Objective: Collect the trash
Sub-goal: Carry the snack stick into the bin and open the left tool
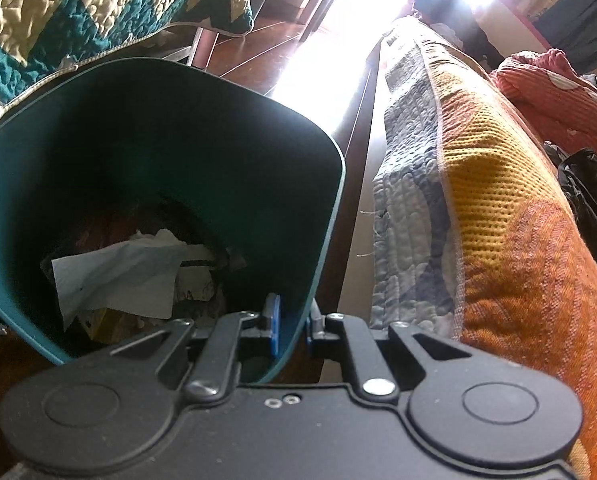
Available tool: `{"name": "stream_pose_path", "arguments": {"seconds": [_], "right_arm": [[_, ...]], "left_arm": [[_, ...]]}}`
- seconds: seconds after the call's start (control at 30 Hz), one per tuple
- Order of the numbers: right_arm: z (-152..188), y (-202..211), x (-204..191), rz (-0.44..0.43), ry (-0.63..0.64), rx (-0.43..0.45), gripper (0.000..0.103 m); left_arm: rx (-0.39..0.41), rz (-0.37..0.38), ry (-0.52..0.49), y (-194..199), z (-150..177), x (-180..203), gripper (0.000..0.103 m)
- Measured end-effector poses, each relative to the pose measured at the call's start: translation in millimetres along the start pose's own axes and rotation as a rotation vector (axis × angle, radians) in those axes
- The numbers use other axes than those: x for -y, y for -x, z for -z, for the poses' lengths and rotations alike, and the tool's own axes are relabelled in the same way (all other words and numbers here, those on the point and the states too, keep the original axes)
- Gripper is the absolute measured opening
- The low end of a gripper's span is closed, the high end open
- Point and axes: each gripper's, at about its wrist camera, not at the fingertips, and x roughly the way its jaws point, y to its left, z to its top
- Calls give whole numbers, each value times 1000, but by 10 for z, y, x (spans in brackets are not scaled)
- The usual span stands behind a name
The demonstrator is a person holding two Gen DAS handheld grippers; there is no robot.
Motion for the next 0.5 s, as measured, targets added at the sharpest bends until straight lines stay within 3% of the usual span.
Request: {"name": "stream_pose_path", "arguments": {"seconds": [0.13, 0.33, 0.5], "right_arm": [[2, -5, 9, -1, -18, -2, 10], [10, -11, 9, 5, -27, -4, 10], [12, 37, -36, 2, -1, 11, 10]], "left_arm": [[24, 46, 105, 270, 120, -103, 7], [51, 84, 116, 855, 464, 16, 7], [134, 151, 137, 1596, 759, 165, 7]]}}
